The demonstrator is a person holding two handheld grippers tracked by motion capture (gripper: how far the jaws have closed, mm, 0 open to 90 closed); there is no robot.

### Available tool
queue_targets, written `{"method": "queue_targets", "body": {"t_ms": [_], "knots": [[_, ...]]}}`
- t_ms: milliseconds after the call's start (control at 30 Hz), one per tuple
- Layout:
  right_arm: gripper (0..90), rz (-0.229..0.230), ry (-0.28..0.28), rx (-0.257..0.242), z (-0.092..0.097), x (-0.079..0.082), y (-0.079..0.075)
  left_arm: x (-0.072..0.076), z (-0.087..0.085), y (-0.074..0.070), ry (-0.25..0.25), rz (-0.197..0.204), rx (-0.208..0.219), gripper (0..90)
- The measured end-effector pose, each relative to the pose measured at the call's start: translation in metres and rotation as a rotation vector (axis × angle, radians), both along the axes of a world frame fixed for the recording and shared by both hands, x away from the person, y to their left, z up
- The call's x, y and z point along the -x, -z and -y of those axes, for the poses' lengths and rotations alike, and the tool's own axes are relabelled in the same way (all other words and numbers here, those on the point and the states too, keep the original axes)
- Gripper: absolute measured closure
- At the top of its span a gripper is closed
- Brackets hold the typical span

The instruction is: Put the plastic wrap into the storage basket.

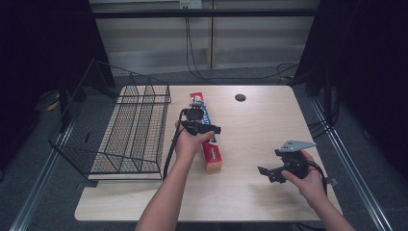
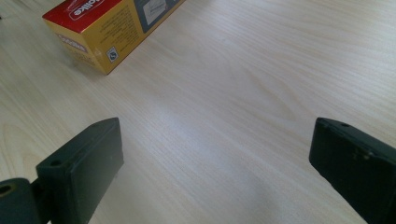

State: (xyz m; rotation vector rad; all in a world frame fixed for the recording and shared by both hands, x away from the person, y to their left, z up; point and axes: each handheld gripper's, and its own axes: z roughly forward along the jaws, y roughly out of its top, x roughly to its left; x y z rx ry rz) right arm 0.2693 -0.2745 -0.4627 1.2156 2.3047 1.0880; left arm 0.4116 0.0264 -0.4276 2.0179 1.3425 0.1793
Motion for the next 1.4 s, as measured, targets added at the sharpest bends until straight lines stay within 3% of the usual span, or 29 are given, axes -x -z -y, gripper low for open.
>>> {"method": "queue_targets", "body": {"t_ms": [333, 867, 1133, 1267, 1400], "knots": [[2.7, 0.001, -0.001, -0.001, 0.001, -0.001, 0.000, -0.009, 0.000, 0.007, -0.050, -0.005, 0.003, 4.4], [2.7, 0.003, 0.003, -0.005, 0.001, -0.001, 0.000, -0.025, 0.010, 0.014, -0.073, -0.049, -0.050, 7.3], [2.7, -0.001, 0.003, -0.013, 0.001, -0.001, -0.001, -0.029, 0.011, 0.018, -0.095, -0.069, -0.077, 15.9], [2.7, 0.001, 0.003, -0.015, 0.001, -0.001, -0.001, -0.030, 0.014, 0.021, -0.106, -0.081, -0.064, 17.6], [2.7, 0.002, 0.004, -0.015, 0.002, -0.002, -0.001, -0.032, 0.013, 0.023, -0.119, -0.093, -0.078, 19.8]]}}
